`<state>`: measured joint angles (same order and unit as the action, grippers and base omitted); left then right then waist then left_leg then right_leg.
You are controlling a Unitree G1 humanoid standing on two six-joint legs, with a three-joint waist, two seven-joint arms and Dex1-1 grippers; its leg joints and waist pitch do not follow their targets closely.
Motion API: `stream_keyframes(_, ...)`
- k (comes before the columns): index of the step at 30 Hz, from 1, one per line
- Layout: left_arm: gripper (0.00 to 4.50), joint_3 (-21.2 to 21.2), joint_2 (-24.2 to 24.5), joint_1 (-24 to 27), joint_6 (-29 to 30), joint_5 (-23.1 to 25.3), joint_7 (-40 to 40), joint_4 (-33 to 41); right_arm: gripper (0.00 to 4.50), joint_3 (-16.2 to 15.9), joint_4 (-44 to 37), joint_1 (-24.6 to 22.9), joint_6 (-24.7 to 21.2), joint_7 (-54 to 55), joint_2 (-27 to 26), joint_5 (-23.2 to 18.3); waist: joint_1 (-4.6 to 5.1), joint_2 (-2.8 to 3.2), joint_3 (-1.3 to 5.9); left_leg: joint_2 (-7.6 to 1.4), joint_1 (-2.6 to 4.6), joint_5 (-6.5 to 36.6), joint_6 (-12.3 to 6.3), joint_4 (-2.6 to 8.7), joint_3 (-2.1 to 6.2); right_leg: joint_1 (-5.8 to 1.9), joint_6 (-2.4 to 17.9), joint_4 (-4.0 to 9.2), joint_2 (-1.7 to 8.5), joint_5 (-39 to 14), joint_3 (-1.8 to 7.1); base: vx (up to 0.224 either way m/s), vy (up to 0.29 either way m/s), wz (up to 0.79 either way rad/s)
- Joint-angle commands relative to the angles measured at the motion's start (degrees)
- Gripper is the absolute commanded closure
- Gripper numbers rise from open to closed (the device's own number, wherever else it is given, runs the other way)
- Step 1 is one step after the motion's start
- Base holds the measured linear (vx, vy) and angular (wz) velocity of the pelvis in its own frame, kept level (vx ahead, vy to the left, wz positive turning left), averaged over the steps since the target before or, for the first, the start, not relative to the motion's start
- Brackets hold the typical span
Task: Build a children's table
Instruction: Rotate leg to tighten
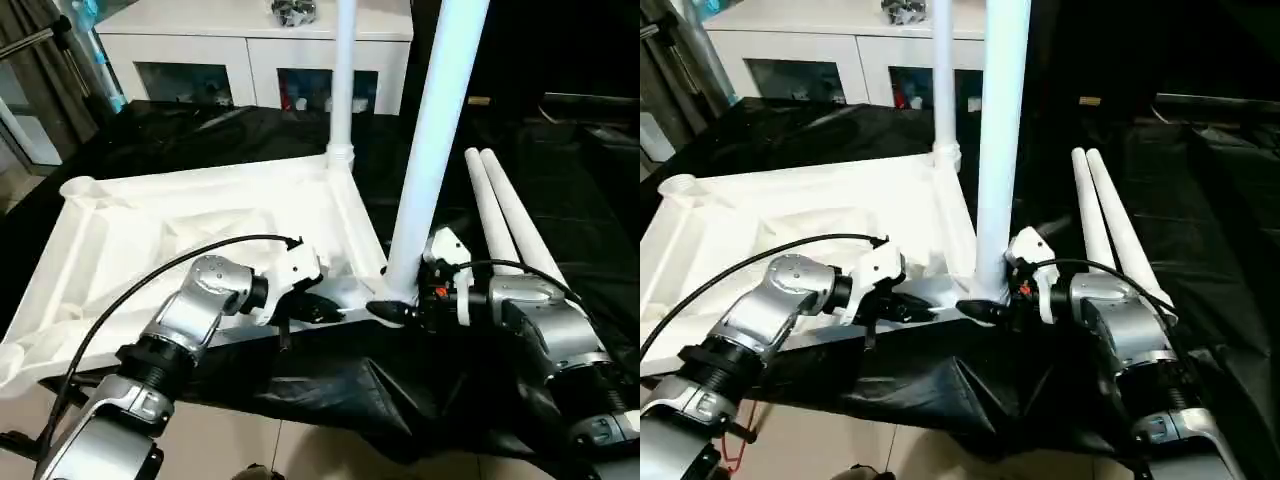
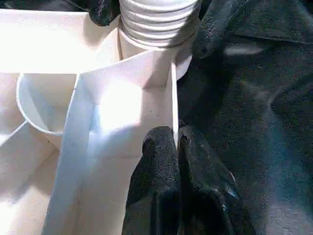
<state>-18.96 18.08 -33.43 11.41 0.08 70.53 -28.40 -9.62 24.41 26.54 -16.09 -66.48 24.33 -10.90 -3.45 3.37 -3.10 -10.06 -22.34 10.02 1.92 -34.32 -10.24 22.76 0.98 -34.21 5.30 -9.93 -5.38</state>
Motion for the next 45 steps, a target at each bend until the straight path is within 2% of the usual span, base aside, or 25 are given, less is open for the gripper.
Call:
stream_keyframes(1, 4.5, -1.4, -0.2, -0.2, -1.7, -2.2, 3.6, 3.3, 0.93, -2.8, -3.5, -0.5, -0.9, -3.2, -0.1, -0.6, 0.1, -0.64, 4.06, -3.29, 1.16, 13.7, -3.5, 4.05, 1.05, -2.94, 12.6, 4.25, 3.58, -14.7, 2.9, 0.0, 0.0, 0.0)
stream_keyframes(4, 4.5, -1.1, 1.8, 0.1, -1.8, -2.6, 6.3, 3.7, 1.05, -3.5, -4.6, -1.0, -2.0, -4.9, 0.7, -0.7, 0.03, -0.62, 4.22, -3.25, 1.08, 12.0, -4.29, 3.85, 0.98, -2.91, 13.1, 3.93, 3.57, -12.6, 2.89, 0.0, 0.0, 0.0)
stream_keyframes(5, 4.5, -1.1, 2.0, 0.2, -1.7, -2.6, 6.6, 3.8, 1.25, -3.7, -4.9, -1.1, -2.1, -5.0, 0.7, -0.8, -0.02, -0.44, 4.23, -3.29, 1.07, 11.7, -4.4, 3.88, 1.01, -2.93, 13.2, 3.9, 3.57, -12.2, 2.89, 0.0, 0.0, 0.0)
stream_keyframes(9, 4.5, -0.8, 2.0, 0.3, -1.3, -2.9, 6.5, 3.9, 1.49, -4.1, -5.7, -1.7, -2.5, -4.9, 0.2, -0.9, -0.01, -0.35, 4.35, -3.39, 1.16, 11.1, -4.47, 3.84, 1.0, -2.85, 13.9, 3.62, 3.51, -10.0, 2.88, 0.0, 0.0, 0.0)
stream_keyframes(13, 4.5, -0.2, 1.1, 0.1, -1.0, -2.7, 4.6, 3.3, 1.68, -4.1, -5.7, -2.3, -2.3, -3.0, -1.0, -0.6, 0.05, -0.41, 4.18, -3.33, 1.19, 12.6, -3.84, 3.96, 0.99, -2.89, 13.8, 3.88, 3.6, -11.8, 2.89, 0.0, 0.0, 0.0)
stream_keyframes(15, 4.5, 0.5, -0.1, -0.4, -0.3, -2.5, 2.0, 2.2, 1.71, -3.4, -3.8, -2.2, -1.2, 1.4, -2.8, 0.8, 0.3, -0.53, 4.08, -3.27, 1.18, 13.4, -2.99, 4.08, 1.04, -2.81, 13.3, 4.02, 3.6, -13.2, 2.92, 0.0, 0.0, 0.0)
stream_keyframes(16, 4.5, 1.5, -1.8, -1.3, 0.8, -2.4, -1.5, 0.8, 1.73, -2.5, -0.7, -1.7, 0.5, 8.1, -5.4, 3.1, 0.42, -0.54, 4.11, -3.2, 1.16, 13.4, -2.71, 4.01, 1.0, -2.76, 13.2, 4.01, 3.68, -13.6, 2.94, 0.0, 0.0, 0.0)
stream_keyframes(17, 4.5, 1.5, -1.8, -1.3, 0.8, -2.4, -1.5, 0.7, 1.73, -2.5, -0.7, -1.7, 0.5, 8.2, -5.4, 3.1, 0.69, -0.53, 3.86, -3.01, 1.21, 14.5, -1.98, 4.1, 1.03, -2.64, 12.7, 4.33, 3.66, -15.9, 2.89, 0.0, 0.0, 0.0)
stream_keyframes(18, 4.5, 2.1, -3.0, -2.0, 1.1, -1.9, -4.2, -0.5, 1.74, -1.3, 2.4, -0.8, 1.2, 14.1, -7.4, 4.5, 1.02, -0.64, 3.77, -2.82, 1.37, 15.9, -1.14, 4.15, 1.12, -2.6, 12.1, 4.71, 3.79, -19.0, 2.81, 0.0, 0.0, 0.0)
stream_keyframes(20, 4.5, 2.8, -4.5, -3.0, 1.3, -0.8, -8.0, -2.3, 1.75, 0.4, 6.1, 0.5, 1.6, 21.4, -10.2, 5.4, 1.68, -0.63, 3.85, -2.82, 1.28, 16.6, -0.35, 4.24, 1.4, -2.71, 11.0, 4.73, 3.75, -20.8, 2.74, 0.0, 0.0, 0.0)
stream_keyframes(22, 4.5, 3.4, -6.0, -4.0, 1.8, 0.1, -11.8, -4.1, 1.76, 1.9, 8.8, 1.6, 1.5, 26.5, -12.5, 5.4, 2.23, -0.65, 3.73, -2.79, 1.4, 17.9, -0.31, 4.25, 1.38, -2.55, 10.7, 5.06, 3.68, -21.7, 2.74, 0.0, 0.0, 0.0)
stream_keyframes(25, 4.5, 4.2, -7.8, -5.4, 2.8, 1.1, -16.8, -6.0, 1.77, 3.5, 11.9, 3.1, 1.2, 32.5, -15.2, 5.2, 2.22, -0.58, 3.78, -2.71, 1.6, 17.4, -0.77, 4.14, 1.2, -2.31, 10.8, 5.18, 3.59, -21.0, 2.86, 0.0, 0.0, 0.0)
stream_keyframes(26, 4.5, 5.0, -10.0, -6.6, 4.3, 1.9, -22.3, -7.4, 1.77, 4.5, 16.0, 5.3, 1.0, 39.3, -18.5, 5.4, 2.22, -0.58, 3.75, -2.68, 1.55, 17.5, -0.91, 4.17, 1.22, -2.39, 10.7, 5.27, 3.57, -21.2, 2.78, 0.0, 0.0, 0.0)
stream_keyframes(27, 4.5, 5.2, -10.8, -6.9, 4.8, 2.2, -24.0, -7.7, 1.77, 4.6, 17.5, 6.1, 1.4, 41.2, -19.7, 5.8, 2.3, -0.64, 3.78, -2.68, 1.57, 17.5, -0.67, 4.12, 1.21, -2.28, 10.8, 5.16, 3.63, -21.2, 2.79, 0.0, 0.0, 0.0)
stream_keyframes(28, 4.5, 5.1, -11.4, -6.9, 5.2, 2.3, -24.7, -7.6, 1.77, 4.3, 18.3, 6.7, 2.1, 41.5, -20.5, 6.0, 2.41, -0.65, 3.69, -2.65, 1.59, 18.0, -0.29, 4.23, 1.35, -2.31, 10.6, 5.27, 3.58, -22.3, 2.62, 0.0, 0.0, 0.0)
stream_keyframes(29, 4.5, 5.0, -11.7, -6.9, 5.3, 2.4, -24.8, -7.4, 1.22, 4.2, 18.7, 6.9, 2.6, 41.3, -20.9, 6.2, 2.35, -0.59, 3.72, -2.65, 1.68, 18.4, -0.27, 4.21, 1.34, -2.33, 10.4, 5.32, 3.61, -22.7, 2.58, 0.0, 0.0, 0.0)
stream_keyframes(31, 4.5, 4.4, -12.1, -6.4, 3.9, 2.0, -23.4, -7.1, 1.05, 6.1, 19.5, 7.7, 3.8, 39.3, -22.3, 4.7, 2.23, -0.69, 3.75, -2.75, 1.6, 18.7, -0.94, 4.25, 1.31, -2.3, 10.0, 5.49, 3.72, -22.3, 2.74, 0.0, 0.0, 0.0)
stream_keyframes(33, 4.5, 4.2, -12.1, -6.3, 3.2, 1.9, -23.1, -7.1, 0.89, 6.5, 19.6, 8.0, 3.9, 38.7, -22.5, 4.3, 2.17, -0.64, 3.9, -2.82, 1.24, 17.2, -1.41, 4.35, 1.33, -2.61, 10.6, 5.06, 3.65, -19.1, 2.79, 0.0, 0.0, 0.0)
stream_keyframes(36, 4.5, 3.6, -11.5, -5.7, 2.6, 1.9, -21.5, -6.2, 0.71, 6.0, 18.7, 8.0, 4.0, 37.0, -21.7, 4.4, 2.13, -0.64, 4.01, -2.83, 1.19, 15.8, -2.29, 4.24, 1.2, -2.73, 11.7, 4.69, 3.68, -16.0, 2.84, 0.0, 0.0, 0.0)
stream_keyframes(38, 4.5, 2.7, -10.0, -4.8, 2.5, 1.8, -18.4, -4.8, 0.44, 4.1, 16.6, 7.4, 4.7, 32.6, -19.5, 4.9, 2.19, -0.73, 4.15, -2.81, 0.99, 14.5, -2.97, 4.12, 1.16, -2.97, 12.1, 4.47, 3.71, -14.4, 2.82, 0.0, 0.0, 0.0)
stream_keyframes(40, 4.5, 2.6, -9.6, -4.6, 2.4, 1.6, -17.5, -4.4, 0.44, 3.5, 16.0, 7.2, 5.0, 31.0, -18.8, 5.0, 2.14, -0.73, 4.2, -2.84, 0.94, 13.6, -3.54, 4.01, 1.08, -3.0, 12.5, 4.35, 3.69, -13.0, 2.88, 0.0, 0.0, 0.0)
stream_keyframes(42, 4.5, 1.9, -7.9, -4.0, 1.9, 1.2, -13.8, -3.5, 0.44, 2.2, 12.0, 5.5, 4.8, 23.5, -15.7, 4.0, 1.93, -0.76, 4.35, -2.84, 0.92, 11.7, -4.71, 3.79, 1.02, -3.26, 13.1, 4.12, 3.63, -10.6, 2.82, 0.0, 0.0, 0.0)
stream_keyframes(43, 4.5, 1.5, -6.7, -3.6, 1.6, 0.9, -11.4, -2.9, 0.44, 1.5, 9.2, 4.3, 4.5, 18.3, -13.4, 3.0, 1.59, -0.58, 4.42, -2.89, 0.78, 9.9, -6.02, 3.59, 0.88, -3.27, 13.7, 3.77, 3.57, -8.2, 2.84, 0.0, 0.0, 0.0)
stream_keyframes(45, 4.5, 1.2, -5.7, -3.4, 1.5, 0.7, -9.6, -2.4, 0.44, 1.2, 7.2, 3.5, 3.6, 14.6, -11.4, 2.1, 1.36, -0.61, 4.5, -2.99, 0.88, 9.2, -6.5, 3.55, 0.88, -3.32, 14.1, 3.63, 3.39, -6.9, 2.71, 0.0, 0.0, 0.0)
